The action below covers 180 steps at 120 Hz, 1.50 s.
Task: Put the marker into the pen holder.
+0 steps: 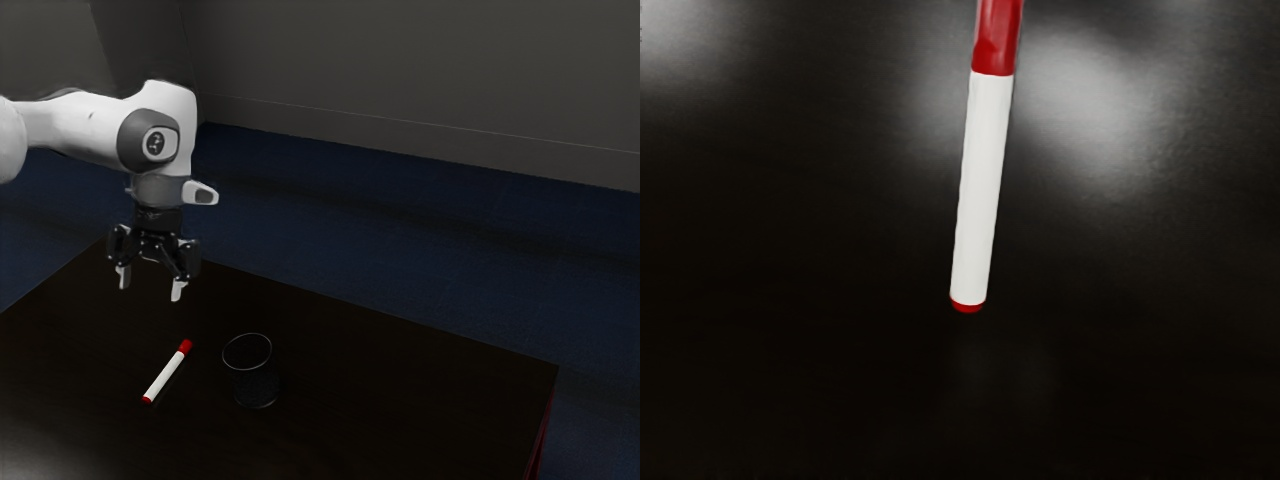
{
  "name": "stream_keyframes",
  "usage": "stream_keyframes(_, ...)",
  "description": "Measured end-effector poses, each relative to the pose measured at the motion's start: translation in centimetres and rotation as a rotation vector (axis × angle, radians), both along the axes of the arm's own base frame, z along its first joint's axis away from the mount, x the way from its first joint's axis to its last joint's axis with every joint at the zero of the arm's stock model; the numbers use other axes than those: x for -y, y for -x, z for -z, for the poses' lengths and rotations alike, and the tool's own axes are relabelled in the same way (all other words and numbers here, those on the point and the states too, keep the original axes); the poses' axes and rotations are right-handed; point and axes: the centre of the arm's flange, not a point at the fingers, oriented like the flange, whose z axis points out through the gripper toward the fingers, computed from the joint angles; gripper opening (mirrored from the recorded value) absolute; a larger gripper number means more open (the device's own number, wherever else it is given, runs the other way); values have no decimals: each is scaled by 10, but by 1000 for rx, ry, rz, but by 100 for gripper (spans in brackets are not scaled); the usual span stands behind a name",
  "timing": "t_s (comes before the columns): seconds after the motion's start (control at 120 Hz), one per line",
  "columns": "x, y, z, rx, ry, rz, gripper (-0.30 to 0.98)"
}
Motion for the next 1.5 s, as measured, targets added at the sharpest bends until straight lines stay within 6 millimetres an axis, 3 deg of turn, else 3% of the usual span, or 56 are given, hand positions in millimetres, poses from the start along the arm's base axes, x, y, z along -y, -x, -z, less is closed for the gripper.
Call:
stream_keyframes(0.058, 0, 5, 33, -49, -1, 19, 69)
stream_keyframes(0.192, 3, 26, 83, -95, 11, 59, 69)
stream_keyframes(0.35, 4, 32, 112, -63, 29, 90, 69)
stream_keyframes(0.517, -10, 12, 144, -23, 46, 99, 69)
stream_keyframes(0.8, -31, -2, 172, 18, 91, 99, 69)
stream_keyframes(1.0, -33, -4, 176, 38, 110, 117, 68)
stream_keyframes(1.225, -31, -6, 170, 59, 113, 147, 33)
stream_keyframes(1.5, -30, -6, 178, 50, 125, 165, 20)
